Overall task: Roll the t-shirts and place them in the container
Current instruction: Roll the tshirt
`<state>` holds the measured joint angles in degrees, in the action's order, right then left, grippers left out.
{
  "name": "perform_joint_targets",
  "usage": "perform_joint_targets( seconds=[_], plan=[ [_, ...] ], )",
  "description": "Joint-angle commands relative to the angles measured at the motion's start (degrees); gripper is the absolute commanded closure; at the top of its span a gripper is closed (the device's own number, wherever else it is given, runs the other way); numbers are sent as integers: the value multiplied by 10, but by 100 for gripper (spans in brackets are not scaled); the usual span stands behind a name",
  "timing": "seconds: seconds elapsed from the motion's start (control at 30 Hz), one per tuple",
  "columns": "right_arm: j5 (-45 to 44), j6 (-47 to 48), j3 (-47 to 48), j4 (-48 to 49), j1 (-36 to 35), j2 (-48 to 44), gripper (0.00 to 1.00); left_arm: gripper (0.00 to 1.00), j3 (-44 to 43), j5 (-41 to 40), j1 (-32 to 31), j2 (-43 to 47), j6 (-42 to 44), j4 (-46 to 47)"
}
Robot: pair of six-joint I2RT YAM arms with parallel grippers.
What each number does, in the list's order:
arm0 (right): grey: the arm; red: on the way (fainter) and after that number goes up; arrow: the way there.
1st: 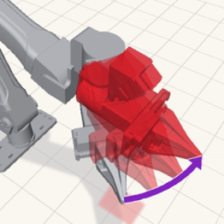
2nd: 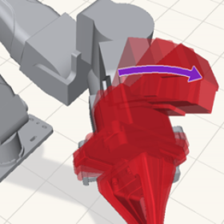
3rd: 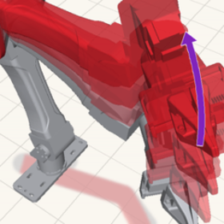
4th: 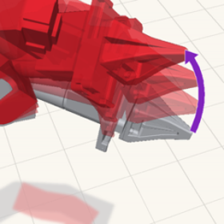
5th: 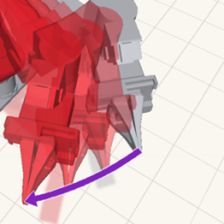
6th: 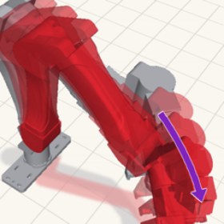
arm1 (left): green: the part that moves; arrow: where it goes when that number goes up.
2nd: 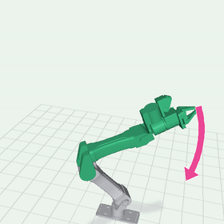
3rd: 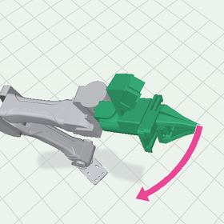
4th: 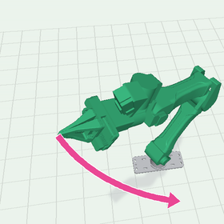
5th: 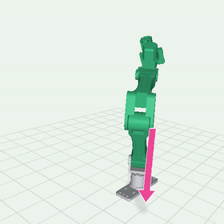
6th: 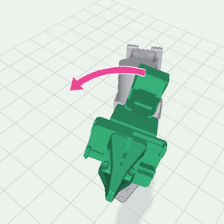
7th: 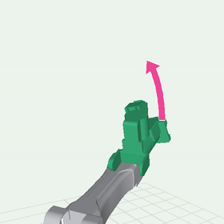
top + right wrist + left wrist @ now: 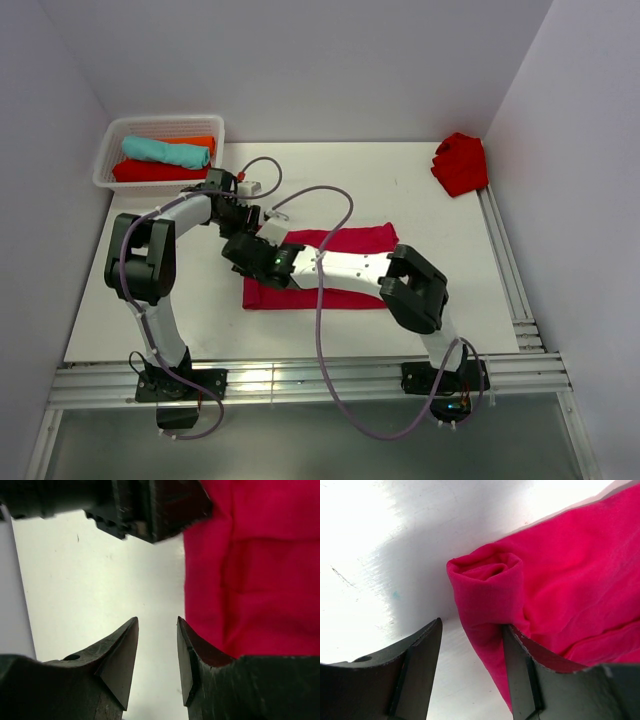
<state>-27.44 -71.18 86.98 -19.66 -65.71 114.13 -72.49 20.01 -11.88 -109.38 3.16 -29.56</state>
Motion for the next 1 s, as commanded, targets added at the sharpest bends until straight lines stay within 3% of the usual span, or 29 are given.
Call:
perform_joint_targets(
  seconds=[0.0, 0.23, 0.97],
  plan=[
    [-47, 45, 65, -85, -2, 41, 56, 43, -19, -27, -5, -9, -4, 3],
    [-49, 53, 145, -131, -1, 109, 55, 42, -23, -25, -7, -7, -2, -2],
    [-45, 68, 185, -173, -9, 161, 48, 38, -55, -15, -9, -8, -1, -18]
  ],
)
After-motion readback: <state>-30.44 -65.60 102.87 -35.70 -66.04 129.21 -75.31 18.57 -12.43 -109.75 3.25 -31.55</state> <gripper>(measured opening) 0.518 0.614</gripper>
